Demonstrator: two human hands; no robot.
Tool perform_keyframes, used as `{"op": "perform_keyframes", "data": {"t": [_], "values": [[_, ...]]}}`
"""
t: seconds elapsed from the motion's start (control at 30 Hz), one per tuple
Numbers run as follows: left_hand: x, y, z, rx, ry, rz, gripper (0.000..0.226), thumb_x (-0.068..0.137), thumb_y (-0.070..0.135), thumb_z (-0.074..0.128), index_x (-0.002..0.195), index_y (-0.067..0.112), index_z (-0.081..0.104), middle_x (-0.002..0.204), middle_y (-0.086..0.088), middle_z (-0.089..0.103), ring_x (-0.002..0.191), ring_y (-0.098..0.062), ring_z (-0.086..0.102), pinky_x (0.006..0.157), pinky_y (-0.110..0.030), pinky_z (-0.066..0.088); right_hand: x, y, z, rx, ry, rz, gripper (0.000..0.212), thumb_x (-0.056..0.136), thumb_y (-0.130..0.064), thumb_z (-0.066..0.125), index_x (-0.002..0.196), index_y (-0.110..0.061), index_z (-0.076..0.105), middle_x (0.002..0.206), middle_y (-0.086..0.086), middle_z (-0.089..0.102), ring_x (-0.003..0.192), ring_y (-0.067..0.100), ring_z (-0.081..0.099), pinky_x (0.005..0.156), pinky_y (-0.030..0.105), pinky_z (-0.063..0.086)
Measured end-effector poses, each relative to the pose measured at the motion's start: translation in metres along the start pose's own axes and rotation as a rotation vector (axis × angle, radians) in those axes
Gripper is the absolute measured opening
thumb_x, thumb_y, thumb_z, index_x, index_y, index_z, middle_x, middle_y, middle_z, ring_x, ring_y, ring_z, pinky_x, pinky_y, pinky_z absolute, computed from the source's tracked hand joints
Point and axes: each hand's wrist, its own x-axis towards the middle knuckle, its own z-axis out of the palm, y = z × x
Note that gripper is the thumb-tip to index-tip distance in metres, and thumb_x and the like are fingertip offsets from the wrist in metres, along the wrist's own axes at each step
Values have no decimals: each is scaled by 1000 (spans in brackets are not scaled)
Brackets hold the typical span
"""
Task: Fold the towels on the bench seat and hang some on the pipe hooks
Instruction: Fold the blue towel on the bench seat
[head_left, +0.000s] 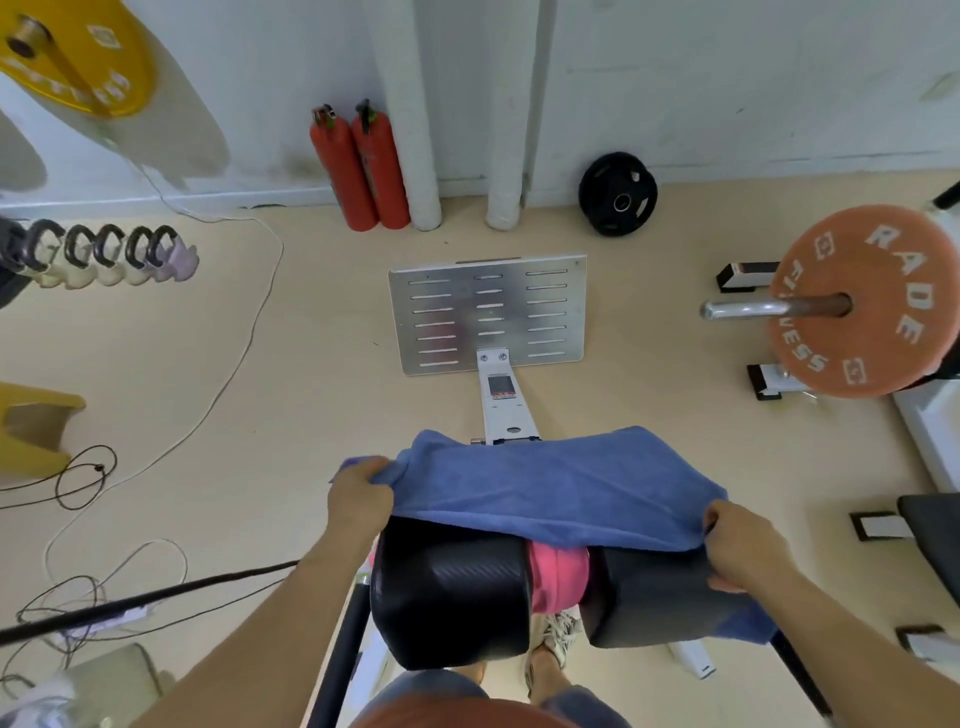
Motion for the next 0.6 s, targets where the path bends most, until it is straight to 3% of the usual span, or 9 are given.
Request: {"op": "perform_keyframes", "data": {"t": [0.03,0.1,0.17,0.27,0.33,0.4,0.5,0.6], "values": [[-2,13,-5,-97,31,-5,7,72,9,54,68,12,59,68,-5,50,73,-26,50,68,-33,38,3,-5,-7,30,7,-1,23,69,-4,63,81,-18,50,79,1,61,70,23,58,58,28,44],[-5,40,-13,-184,56,101,40,65,3,46,95,17,70,89,-17,62,86,-39,60,77,-39,48,5,-21,-24,227,149,-18,15,75,4,56,80,-10,61,79,8,66,74,29,60,68,34,49],[-15,66,-15,-140,47,279,58,73,-11,41,111,23,69,104,-16,65,91,-38,62,83,-42,52,1,-50,-45,412,338,-128,23,81,5,46,84,0,68,90,17,68,86,34,62,77,34,46],[-41,107,-9,-266,-11,409,48,82,-11,45,102,24,72,90,1,68,80,-15,59,75,-25,51,-30,-110,-81,646,490,-442,28,75,3,41,80,2,69,82,4,59,81,23,57,72,6,36],[-64,126,-3,-281,-83,515,37,85,-4,51,96,21,75,85,13,69,80,-2,61,75,-17,50,-60,-150,-100,772,469,-537,27,77,11,46,81,-1,70,83,0,59,77,13,54,72,2,36],[-84,136,2,-298,-143,626,35,85,-3,55,99,22,74,89,10,72,78,2,64,71,-15,50,-83,-181,-109,1020,358,-569,23,77,6,51,84,-5,71,91,5,65,84,14,60,79,15,45],[-100,140,1,-338,-153,708,49,82,-7,58,119,24,64,103,9,69,86,2,65,69,-8,47,-105,-199,-119,1383,93,-507,25,75,-28,61,94,-15,72,103,10,68,100,20,66,90,35,52],[-107,140,-6,-302,-226,695,69,82,-5,62,138,31,41,102,6,68,82,2,66,64,-8,48,-113,-202,-122,1370,128,-474,15,82,-26,70,95,-19,70,97,3,70,91,14,68,82,31,56]]}}
